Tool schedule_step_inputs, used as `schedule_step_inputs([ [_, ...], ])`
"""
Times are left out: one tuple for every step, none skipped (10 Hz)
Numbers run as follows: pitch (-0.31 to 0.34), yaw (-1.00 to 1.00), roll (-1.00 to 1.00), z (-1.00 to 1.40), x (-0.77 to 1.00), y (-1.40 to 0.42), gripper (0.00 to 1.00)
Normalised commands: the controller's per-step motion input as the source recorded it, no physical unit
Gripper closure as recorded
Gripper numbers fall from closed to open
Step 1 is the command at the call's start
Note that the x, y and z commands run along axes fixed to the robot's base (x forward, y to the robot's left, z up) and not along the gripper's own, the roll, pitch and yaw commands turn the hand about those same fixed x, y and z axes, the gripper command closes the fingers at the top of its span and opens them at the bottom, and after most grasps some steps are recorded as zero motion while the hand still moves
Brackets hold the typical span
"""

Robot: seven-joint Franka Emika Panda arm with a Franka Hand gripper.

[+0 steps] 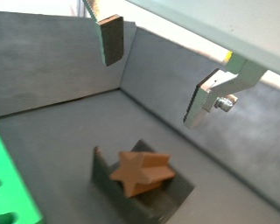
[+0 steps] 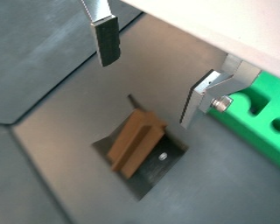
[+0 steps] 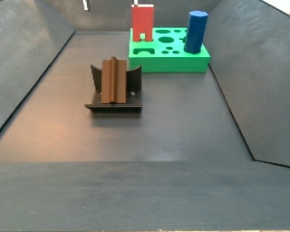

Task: Pick up the star object. Move up. Place the star object on the fixture. Regrasp the star object. Move to above the board. Insert the star object.
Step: Regrasp the star object.

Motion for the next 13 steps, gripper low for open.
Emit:
schedule_step_inputs([
  [-0.009,0.04,1.0,-0.01,0.02,-0.02,0.0],
  [0.0,0.04,1.0,-0.01,0.03,-0.02,0.0],
  [0.011,0.05,1.0,-0.01,0.04,-0.03,0.0],
  [0.032,0.05,1.0,-0.01,0.06,-0.03,0.0],
  [0.055,0.06,1.0,-0.01,0.07,-0.03,0.0],
  [0.093,0.08,1.0,-0.01,0.09,-0.04,0.0],
  [0.105,0.08,0.88,-0.02,0.09,-0.04,0.0],
  [0.108,0.1,0.63,-0.01,0.09,-0.04,0.0],
  [0.102,0.12,0.38,-0.01,0.09,-0.04,0.0],
  [0.091,0.13,0.26,0.0,0.08,-0.03,0.0],
  [0.158,0.07,0.2,-1.0,0.03,0.08,0.0],
  [0.135,0.08,0.18,-1.0,0.03,0.07,0.0],
  [0.094,0.12,0.15,-1.0,0.04,0.07,0.0],
])
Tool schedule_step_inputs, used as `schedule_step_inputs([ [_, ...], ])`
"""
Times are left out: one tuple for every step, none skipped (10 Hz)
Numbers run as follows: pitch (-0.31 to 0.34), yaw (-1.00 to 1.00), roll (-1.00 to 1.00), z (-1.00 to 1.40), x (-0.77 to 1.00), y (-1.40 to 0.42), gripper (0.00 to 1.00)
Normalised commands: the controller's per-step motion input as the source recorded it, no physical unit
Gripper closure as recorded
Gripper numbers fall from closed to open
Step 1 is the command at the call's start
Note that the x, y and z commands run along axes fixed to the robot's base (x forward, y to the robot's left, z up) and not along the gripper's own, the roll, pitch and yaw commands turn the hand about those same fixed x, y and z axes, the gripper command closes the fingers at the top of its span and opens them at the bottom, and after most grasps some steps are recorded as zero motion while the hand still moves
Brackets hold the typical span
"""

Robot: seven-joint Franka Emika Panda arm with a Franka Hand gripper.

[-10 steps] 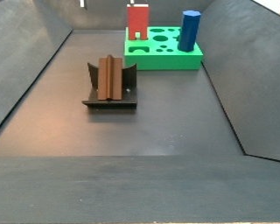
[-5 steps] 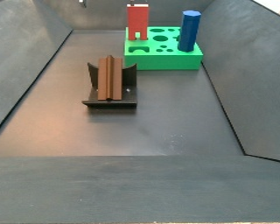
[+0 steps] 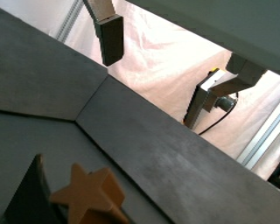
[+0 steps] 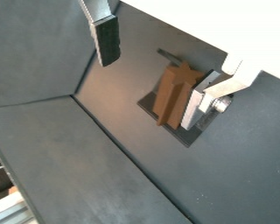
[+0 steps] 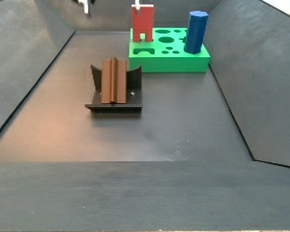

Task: Pick up the star object. Move up. Place the star object on the fixture. Regrasp the star object. Move to above the board. Insert the star object.
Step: Regrasp the star object.

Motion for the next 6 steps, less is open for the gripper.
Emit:
schedule_step_inputs([
  [0.068,0.14,0.11,-1.0,0.05,0.06,0.0],
  [0.037,0.15,0.09,-1.0,0.06,0.06,0.0],
  [0.004,0.14,0.08,-1.0,0.07,0.06,0.0],
  [-0.043,0.13,0.07,-1.0,0.08,0.05,0.0],
  [-0.073,0.12,0.07,-1.0,0.09,0.05,0.0],
  [-0.09,0.08,0.07,-1.0,0.1,0.04,0.0],
])
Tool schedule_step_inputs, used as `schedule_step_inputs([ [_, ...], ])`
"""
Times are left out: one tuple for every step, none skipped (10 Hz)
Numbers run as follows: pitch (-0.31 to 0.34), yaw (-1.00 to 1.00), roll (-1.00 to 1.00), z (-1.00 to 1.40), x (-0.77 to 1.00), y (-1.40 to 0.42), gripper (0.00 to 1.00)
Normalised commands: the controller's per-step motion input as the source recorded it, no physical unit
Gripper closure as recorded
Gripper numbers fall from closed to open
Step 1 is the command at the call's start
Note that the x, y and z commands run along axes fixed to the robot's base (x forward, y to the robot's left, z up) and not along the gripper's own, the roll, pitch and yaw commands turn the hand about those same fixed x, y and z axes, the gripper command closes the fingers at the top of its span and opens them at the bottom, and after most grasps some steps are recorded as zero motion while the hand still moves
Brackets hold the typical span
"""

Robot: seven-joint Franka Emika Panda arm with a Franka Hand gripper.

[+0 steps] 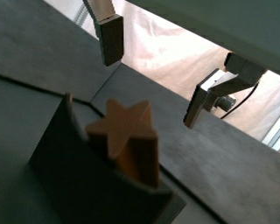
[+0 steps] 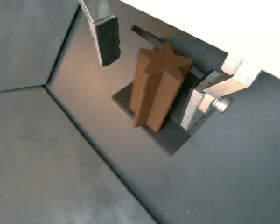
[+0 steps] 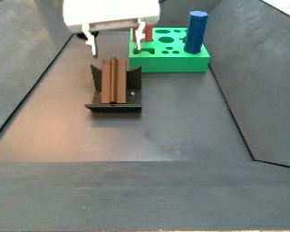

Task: Pick up the star object. Move up. Place the star object on the fixture. Regrasp the star object. Move to above the board. Insert the star object.
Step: Regrasp the star object, then move to above the board.

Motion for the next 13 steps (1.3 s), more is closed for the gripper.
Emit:
schedule_step_inputs([
  [-0.102,0.06,0.07,-1.0,0.11,0.04,0.0],
  [-0.1,0.03,0.08,-0.87,0.1,0.02,0.0],
  [-0.099,0.01,0.08,-0.76,0.1,0.01,0.0],
  [-0.076,-0.01,0.07,-0.52,0.08,0.01,0.0],
  [-0.069,-0.02,0.07,-0.41,0.08,0.01,0.0],
  [-0.047,-0.03,0.07,-0.22,0.07,0.01,0.0],
  [0.0,0.0,0.0,0.0,0.0,0.0,1.0],
  [-0.176,-0.13,0.18,1.0,-0.24,-0.1,1.0],
  [-0.179,-0.13,0.17,1.0,-0.24,-0.1,1.0],
  [-0.181,-0.13,0.13,1.0,-0.24,-0.09,1.0],
  [-0.164,-0.14,0.1,1.0,-0.24,-0.09,1.0],
  [-0.117,-0.15,0.08,1.0,-0.23,-0.08,1.0],
  [-0.067,-0.16,0.07,1.0,-0.22,-0.08,1.0],
])
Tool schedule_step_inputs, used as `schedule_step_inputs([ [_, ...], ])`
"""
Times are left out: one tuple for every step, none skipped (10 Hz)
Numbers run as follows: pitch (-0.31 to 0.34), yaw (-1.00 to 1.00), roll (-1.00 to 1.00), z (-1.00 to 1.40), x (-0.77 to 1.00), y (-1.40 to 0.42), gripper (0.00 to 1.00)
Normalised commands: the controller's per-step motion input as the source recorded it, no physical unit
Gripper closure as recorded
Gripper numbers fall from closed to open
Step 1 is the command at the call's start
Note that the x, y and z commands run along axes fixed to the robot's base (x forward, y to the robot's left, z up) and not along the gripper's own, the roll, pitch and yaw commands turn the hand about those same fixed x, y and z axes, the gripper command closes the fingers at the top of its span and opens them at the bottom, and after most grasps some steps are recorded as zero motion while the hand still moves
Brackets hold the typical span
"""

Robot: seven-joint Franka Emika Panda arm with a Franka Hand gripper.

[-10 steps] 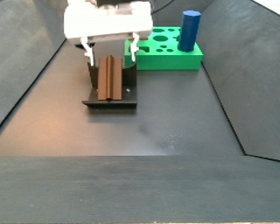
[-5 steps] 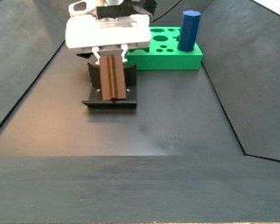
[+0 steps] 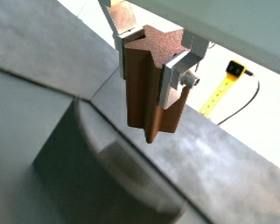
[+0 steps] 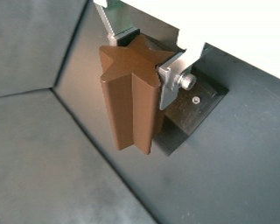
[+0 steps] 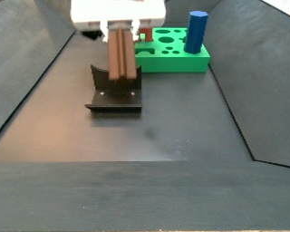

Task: Pick up the star object. Move up. Place the star object on the fixture. Regrasp the star object. Move to above the board. Insert the star object.
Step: Move to above the board.

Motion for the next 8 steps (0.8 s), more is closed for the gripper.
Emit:
schedule_step_inputs([
  [-0.03,-0.17,0.06,1.0,-0.21,-0.08,1.0],
  [-0.006,-0.17,0.05,1.0,-0.2,-0.07,1.0],
  [0.056,-0.15,0.04,1.0,-0.19,-0.07,1.0],
  [0.093,-0.13,0.03,1.0,-0.18,-0.06,1.0],
  [0.128,-0.1,0.02,1.0,-0.17,-0.06,1.0],
  [0.156,-0.06,0.0,1.0,-0.15,-0.05,1.0],
  [0.169,-0.02,-0.01,0.97,-0.14,-0.05,1.0],
  [0.171,0.04,-0.04,0.67,-0.07,-0.02,1.0],
])
